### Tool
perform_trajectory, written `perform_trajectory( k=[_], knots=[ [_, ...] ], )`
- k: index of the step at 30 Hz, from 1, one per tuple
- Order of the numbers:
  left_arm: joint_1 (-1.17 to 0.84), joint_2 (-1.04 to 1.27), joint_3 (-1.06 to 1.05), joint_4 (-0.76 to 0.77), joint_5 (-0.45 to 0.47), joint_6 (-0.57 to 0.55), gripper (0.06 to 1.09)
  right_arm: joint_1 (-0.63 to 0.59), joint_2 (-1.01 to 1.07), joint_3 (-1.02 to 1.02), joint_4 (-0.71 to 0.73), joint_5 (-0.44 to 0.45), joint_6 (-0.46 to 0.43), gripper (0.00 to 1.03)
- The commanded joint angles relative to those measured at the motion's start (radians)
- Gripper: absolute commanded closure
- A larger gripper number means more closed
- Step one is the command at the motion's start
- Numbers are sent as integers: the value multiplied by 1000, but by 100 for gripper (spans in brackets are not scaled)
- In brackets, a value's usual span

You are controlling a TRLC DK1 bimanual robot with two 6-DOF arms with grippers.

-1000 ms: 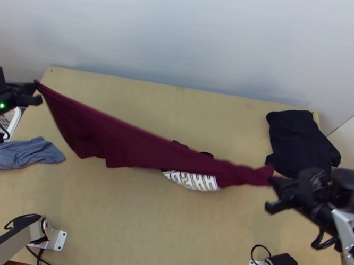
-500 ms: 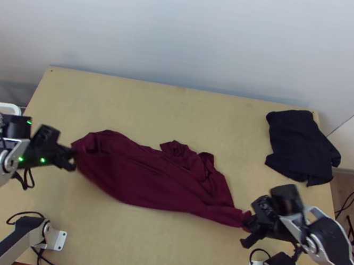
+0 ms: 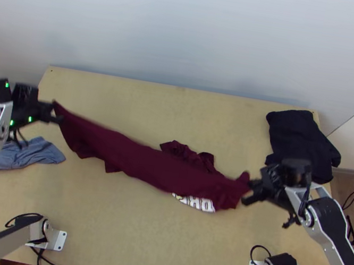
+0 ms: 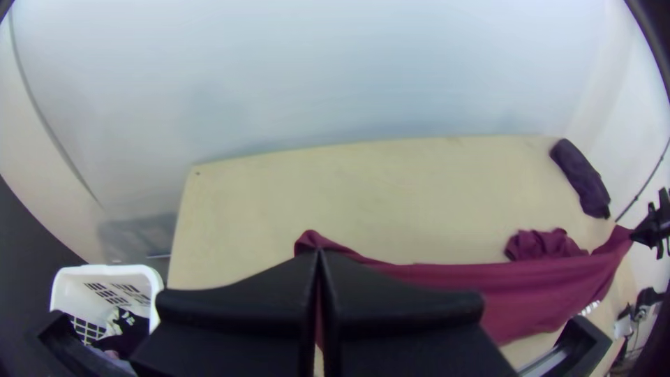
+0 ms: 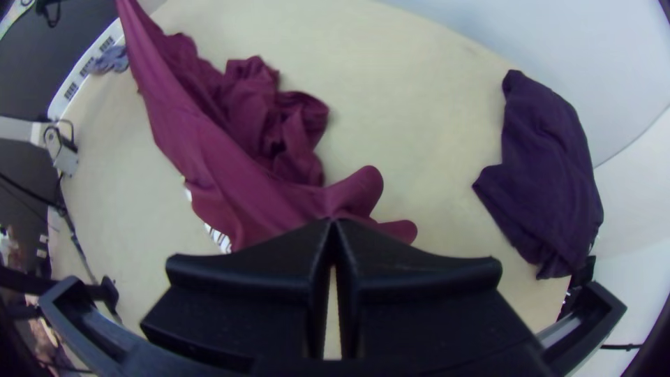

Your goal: Fold the t-shirt

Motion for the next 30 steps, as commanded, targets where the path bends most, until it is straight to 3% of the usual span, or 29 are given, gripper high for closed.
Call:
perform_trajectory(
  k=[1,4,5,8,9,16,23,30],
  knots=[
    [-29,210,104,245,-172,-54,99,-133,64,18,170,61,20,100],
    [-84,294,100,300,-189,-55,91,-133,79,4,170,61,20,100],
    [-110,320,100,305,-192,-52,78,-131,82,-7,170,61,20,100],
    [-188,399,93,306,-220,-43,20,-121,85,-45,171,61,18,100],
    [-208,423,92,306,-234,-37,10,-119,85,-60,171,61,15,100],
    [-221,477,77,358,-286,-40,10,-124,59,-117,173,62,-20,100],
    [-351,339,28,-21,-263,-9,11,-125,58,-114,177,62,-38,100],
    [-553,122,-212,-24,-257,135,15,-108,67,-125,193,61,-29,100]
  ],
)
